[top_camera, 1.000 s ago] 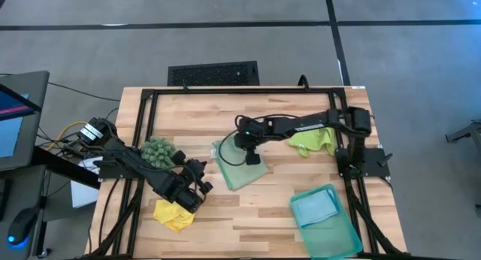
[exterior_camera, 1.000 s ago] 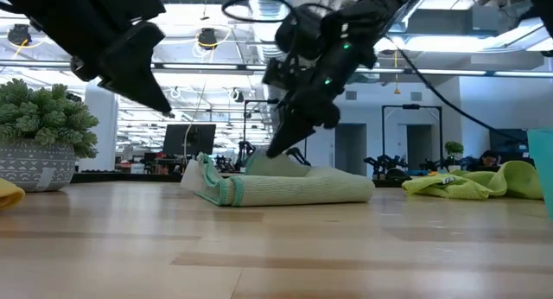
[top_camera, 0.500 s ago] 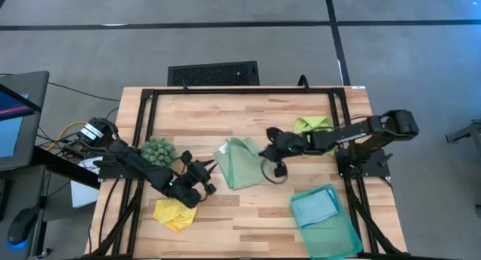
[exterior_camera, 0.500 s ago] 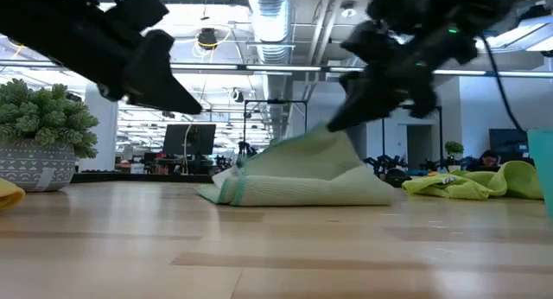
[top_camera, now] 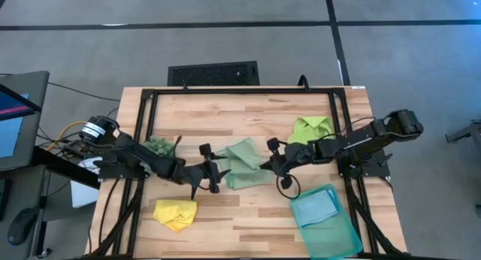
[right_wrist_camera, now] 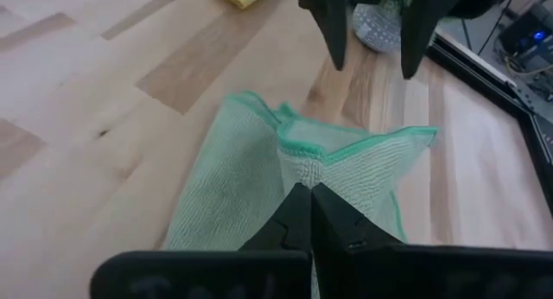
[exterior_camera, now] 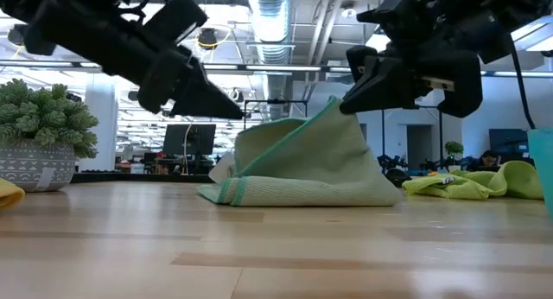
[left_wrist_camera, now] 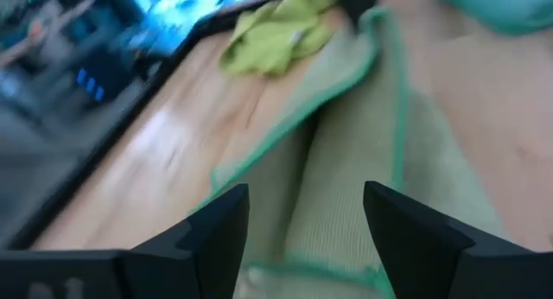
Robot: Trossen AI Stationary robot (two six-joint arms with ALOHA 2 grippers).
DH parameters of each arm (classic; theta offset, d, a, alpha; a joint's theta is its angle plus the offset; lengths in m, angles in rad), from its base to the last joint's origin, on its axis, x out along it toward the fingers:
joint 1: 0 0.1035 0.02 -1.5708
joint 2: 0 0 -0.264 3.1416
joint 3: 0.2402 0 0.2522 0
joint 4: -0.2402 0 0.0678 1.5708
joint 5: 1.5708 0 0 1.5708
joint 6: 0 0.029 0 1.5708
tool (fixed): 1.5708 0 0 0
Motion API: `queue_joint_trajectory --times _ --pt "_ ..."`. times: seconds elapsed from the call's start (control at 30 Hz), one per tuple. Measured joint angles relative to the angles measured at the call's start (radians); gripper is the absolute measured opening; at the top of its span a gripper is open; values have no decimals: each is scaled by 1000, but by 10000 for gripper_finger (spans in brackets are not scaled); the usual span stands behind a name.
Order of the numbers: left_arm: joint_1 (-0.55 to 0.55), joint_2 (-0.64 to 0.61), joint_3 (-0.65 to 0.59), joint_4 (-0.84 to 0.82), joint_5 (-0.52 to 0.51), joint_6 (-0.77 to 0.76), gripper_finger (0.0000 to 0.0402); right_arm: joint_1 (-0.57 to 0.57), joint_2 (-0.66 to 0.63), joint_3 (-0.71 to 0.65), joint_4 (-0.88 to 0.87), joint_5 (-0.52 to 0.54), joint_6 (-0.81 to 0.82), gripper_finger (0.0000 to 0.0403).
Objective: Fold microfiber towels
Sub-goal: Fold the green microfiber cloth
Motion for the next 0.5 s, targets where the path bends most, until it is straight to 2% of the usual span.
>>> queue_joint_trajectory --times 0.1,0.2,0.4,0.5 --pt "8 0 0 87 69 167 224 -8 0 0 0 0 13 17" --pt "9 0 0 159 94 306 224 -14 0 0 0 0 14 15" --pt "60 0 0 141 100 425 224 -14 0 0 0 0 15 17" --pt "112 0 0 141 156 453 224 -14 0 0 0 0 23 17"
